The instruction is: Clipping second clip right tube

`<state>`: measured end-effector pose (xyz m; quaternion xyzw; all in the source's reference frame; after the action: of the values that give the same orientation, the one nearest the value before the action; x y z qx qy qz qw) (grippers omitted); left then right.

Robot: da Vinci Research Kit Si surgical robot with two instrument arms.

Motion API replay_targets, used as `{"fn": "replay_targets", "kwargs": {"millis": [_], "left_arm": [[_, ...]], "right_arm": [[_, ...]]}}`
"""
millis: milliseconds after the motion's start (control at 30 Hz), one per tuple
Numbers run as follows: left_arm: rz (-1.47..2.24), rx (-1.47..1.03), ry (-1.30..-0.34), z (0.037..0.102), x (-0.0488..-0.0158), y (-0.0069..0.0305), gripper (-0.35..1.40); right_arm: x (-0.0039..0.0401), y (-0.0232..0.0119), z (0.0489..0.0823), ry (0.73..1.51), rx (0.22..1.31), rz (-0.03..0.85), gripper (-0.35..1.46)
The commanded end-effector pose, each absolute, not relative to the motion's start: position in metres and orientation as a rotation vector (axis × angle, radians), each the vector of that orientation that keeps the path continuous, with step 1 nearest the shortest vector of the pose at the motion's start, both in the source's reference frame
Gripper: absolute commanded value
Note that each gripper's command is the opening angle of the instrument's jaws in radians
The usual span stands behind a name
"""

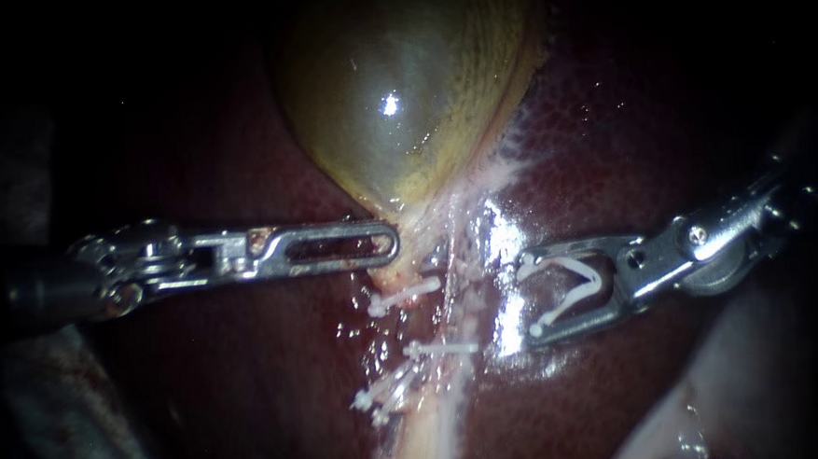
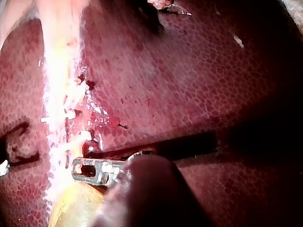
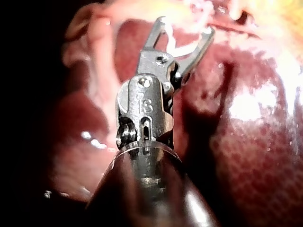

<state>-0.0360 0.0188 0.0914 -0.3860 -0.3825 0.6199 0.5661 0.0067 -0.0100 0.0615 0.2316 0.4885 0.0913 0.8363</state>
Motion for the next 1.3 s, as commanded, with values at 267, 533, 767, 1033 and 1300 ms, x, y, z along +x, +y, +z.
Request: {"fn": "replay_targets", "kwargs": {"millis": [267,533,767,1033,1300], "left_arm": [[1.456,-0.906,-0.903,0.0904,-0.0358,0.0185,-0.35],[1.456,-0.905,-0.91,0.0886,-0.0353,0.018,-0.35],[1.453,-0.9,-0.925,0.0862,-0.0339,0.0182,-0.35],[1.444,-0.891,-0.935,0.0837,-0.0319,0.0185,-0.35],[1.442,-0.889,-0.936,0.0822,-0.0315,0.0181,-0.35]], "right_arm": [[0.0074,-0.0104,0.0616,1.025,0.511,0.239,0.59],[0.0087,-0.0108,0.0617,0.964,0.646,0.502,0.59],[0.0097,-0.0114,0.0622,0.926,0.714,0.644,0.58],[0.0111,-0.0136,0.0649,0.897,0.774,0.761,0.54],[0.0134,-0.0152,0.0679,0.892,0.773,0.807,0.53]]}}
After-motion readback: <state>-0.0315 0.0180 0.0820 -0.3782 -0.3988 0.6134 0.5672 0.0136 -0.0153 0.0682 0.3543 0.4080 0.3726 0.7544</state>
